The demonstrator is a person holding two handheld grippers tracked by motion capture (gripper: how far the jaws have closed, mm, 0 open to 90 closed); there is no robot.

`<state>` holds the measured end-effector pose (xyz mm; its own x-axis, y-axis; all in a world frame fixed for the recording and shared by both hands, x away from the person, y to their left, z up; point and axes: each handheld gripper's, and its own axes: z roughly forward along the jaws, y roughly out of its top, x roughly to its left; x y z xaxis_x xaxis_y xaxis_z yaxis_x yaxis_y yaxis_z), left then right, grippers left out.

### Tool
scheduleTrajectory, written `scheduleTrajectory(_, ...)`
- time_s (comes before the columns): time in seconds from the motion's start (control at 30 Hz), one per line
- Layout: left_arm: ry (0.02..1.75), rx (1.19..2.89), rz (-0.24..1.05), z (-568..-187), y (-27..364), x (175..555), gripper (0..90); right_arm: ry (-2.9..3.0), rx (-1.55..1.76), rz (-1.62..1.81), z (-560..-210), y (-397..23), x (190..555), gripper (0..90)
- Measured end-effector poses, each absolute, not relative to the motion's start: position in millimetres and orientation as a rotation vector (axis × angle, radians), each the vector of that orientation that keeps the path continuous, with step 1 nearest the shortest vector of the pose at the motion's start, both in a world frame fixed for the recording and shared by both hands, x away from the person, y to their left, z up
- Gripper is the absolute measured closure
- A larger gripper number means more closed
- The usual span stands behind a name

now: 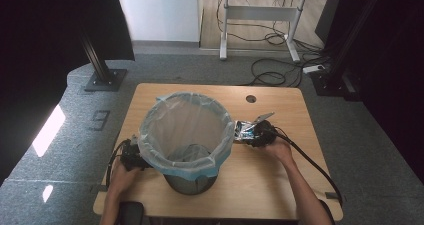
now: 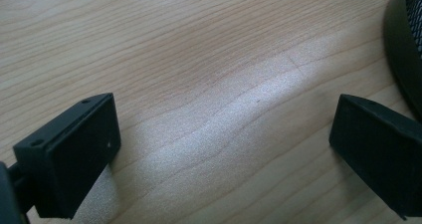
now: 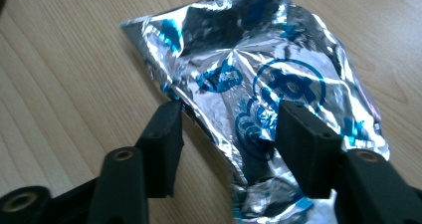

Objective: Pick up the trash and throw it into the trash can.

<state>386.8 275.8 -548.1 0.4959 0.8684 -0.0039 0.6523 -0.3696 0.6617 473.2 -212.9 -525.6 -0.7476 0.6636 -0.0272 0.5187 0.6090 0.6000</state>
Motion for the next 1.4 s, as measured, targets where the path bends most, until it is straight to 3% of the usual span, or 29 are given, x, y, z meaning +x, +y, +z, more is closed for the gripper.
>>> scheduleTrajectory(0.1,1.244,2.139,0.466,-548,276,387,0.0,2.606,0.965,0.855,-528,-213,474,57.4)
scheduleTrajectory(0.13,1.244,2.139,0.466,-548,276,387,0.0,2.617,0.982,0.862,-528,-214,475,66.6)
scheduleTrajectory(0.17,1.244,2.139,0.466,-548,276,387,0.0,2.617,0.982,0.862,-528,-214,475,66.6)
scheduleTrajectory(0.27,1.244,2.139,0.466,-548,276,387,0.0,2.627,0.992,0.854,-528,-214,473,79.0)
scheduleTrajectory(0.37,1.244,2.139,0.466,-548,276,387,0.0,2.617,0.987,0.853,-528,-214,470,83.1)
scheduleTrajectory(0.63,1.244,2.139,0.466,-548,276,387,0.0,2.605,1.017,0.897,-513,-219,466,84.0)
scheduleTrajectory(1.4,1.246,2.139,0.467,-548,275,387,0.0,2.606,0.942,0.989,-427,-224,443,83.4)
